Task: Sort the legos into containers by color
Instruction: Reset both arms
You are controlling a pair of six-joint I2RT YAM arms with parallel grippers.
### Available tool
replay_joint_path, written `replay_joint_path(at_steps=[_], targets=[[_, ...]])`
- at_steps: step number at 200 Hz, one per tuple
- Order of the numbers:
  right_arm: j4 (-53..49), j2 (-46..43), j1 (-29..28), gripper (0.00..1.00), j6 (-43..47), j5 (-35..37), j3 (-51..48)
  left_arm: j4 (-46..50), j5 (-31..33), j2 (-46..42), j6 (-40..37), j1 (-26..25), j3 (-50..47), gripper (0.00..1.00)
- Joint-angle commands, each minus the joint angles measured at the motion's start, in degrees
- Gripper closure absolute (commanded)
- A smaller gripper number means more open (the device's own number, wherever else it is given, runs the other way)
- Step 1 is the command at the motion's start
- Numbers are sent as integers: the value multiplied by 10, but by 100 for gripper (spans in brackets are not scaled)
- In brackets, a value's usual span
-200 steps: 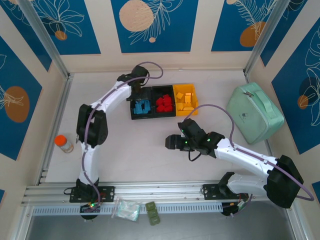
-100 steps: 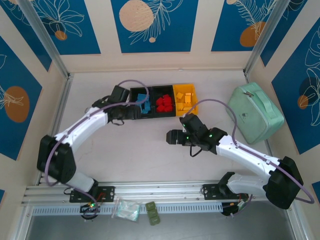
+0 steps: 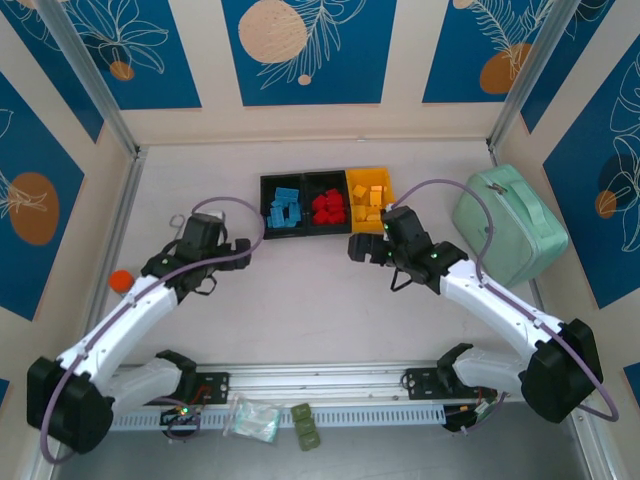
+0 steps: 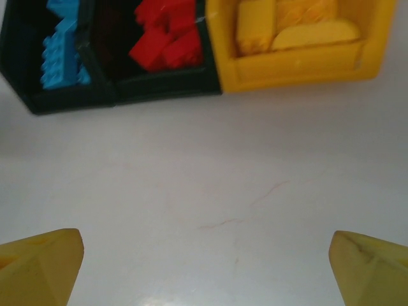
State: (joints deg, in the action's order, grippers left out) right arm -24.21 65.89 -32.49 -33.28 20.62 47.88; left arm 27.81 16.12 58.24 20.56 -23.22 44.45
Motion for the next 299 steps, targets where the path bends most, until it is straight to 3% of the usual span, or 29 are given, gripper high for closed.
replay_joint_path(at_steps=[1, 31, 57, 84, 110, 142, 151, 174, 183, 194, 210, 216, 220, 229, 239, 247, 299], targets=[[35, -9, 10, 1, 41, 129, 6, -64, 93, -31, -28, 23, -32, 1], [141, -17, 31, 1, 121, 254, -46, -148, 109, -48, -62, 66, -77, 1], [264, -23, 60, 1, 209, 294, -111, -262, 118, -47, -113, 100, -129, 1], [323, -9, 131, 1, 203, 259, -152, -406, 101, 9, -143, 149, -185, 1], [450, 21, 185, 1, 218, 192, -210, -560, 63, 97, -137, 176, -216, 1], [617, 115, 195, 1, 278, 163, -247, -717, 41, 209, -180, 177, -234, 1], [632, 130, 188, 1, 300, 161, -239, -721, 21, 213, -193, 177, -234, 1], [714, 186, 201, 1, 353, 68, -243, -884, -28, 296, -211, 179, -276, 1], [716, 200, 207, 1, 345, 67, -234, -959, -54, 336, -234, 175, -283, 1], [659, 186, 236, 1, 323, 17, -221, -862, -61, 303, -227, 175, -262, 1], [692, 200, 307, 1, 260, -64, -241, -831, -54, 322, -228, 176, -231, 1], [764, 225, 321, 1, 253, -95, -259, -813, -58, 312, -222, 179, -231, 1], [782, 229, 314, 1, 257, -85, -264, -812, -54, 315, -223, 179, -230, 1], [698, 208, 296, 1, 262, -41, -243, -837, -46, 321, -226, 178, -234, 1], [769, 225, 293, 1, 265, -28, -263, -830, -35, 317, -221, 176, -234, 1], [753, 218, 277, 1, 268, 10, -260, -841, -31, 319, -223, 175, -237, 1], [727, 215, 303, 1, 256, -42, -250, -856, -2, 320, -232, 161, -243, 1]])
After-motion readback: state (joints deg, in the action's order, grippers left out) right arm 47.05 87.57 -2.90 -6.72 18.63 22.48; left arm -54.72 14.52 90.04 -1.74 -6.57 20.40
